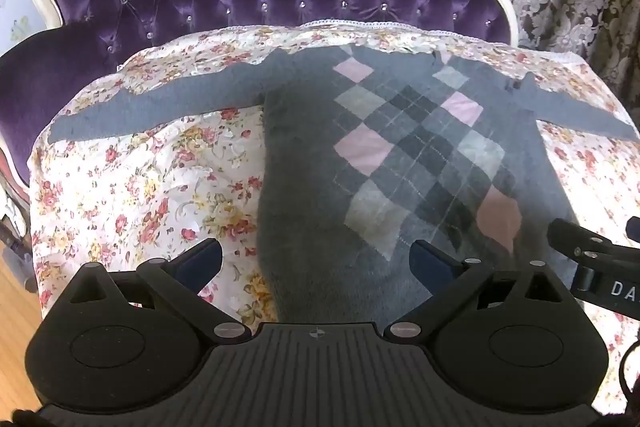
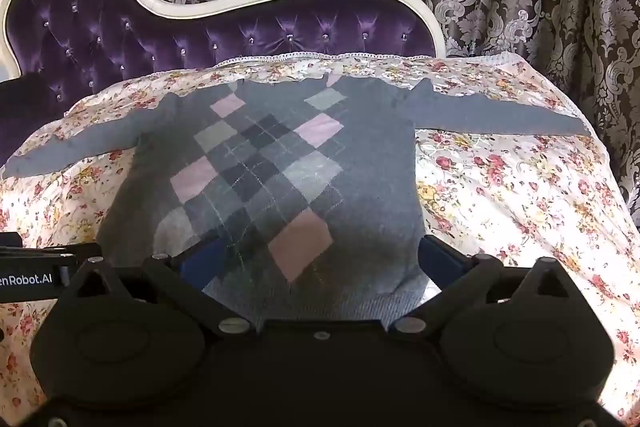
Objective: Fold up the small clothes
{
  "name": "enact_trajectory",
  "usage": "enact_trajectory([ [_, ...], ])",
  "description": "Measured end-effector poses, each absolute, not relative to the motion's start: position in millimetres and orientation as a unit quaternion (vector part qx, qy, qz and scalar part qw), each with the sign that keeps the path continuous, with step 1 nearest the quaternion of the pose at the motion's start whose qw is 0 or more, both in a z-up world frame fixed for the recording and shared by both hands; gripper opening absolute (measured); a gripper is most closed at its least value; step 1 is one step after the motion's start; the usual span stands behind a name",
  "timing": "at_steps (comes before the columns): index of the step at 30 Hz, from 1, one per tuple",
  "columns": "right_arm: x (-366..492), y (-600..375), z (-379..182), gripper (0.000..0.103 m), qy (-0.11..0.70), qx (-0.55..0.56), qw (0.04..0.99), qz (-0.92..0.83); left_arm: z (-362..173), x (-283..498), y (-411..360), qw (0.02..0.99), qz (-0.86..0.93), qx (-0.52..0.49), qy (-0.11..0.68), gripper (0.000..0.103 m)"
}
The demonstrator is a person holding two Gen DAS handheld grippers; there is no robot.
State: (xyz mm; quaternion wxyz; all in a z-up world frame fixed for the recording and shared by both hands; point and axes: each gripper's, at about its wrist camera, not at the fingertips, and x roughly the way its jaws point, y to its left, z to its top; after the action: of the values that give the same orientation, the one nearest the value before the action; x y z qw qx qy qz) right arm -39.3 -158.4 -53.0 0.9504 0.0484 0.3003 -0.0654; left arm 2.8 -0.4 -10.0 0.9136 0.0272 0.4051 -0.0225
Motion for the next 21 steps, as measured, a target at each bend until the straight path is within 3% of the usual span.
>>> enact_trajectory([
  [21,-37.9,-156.9,-59.0,0.102,0.314,0.053,0.946,-0.065,-16.2,5.0,-0.5,0.908,-0.030,0.027,0.418,0.101],
])
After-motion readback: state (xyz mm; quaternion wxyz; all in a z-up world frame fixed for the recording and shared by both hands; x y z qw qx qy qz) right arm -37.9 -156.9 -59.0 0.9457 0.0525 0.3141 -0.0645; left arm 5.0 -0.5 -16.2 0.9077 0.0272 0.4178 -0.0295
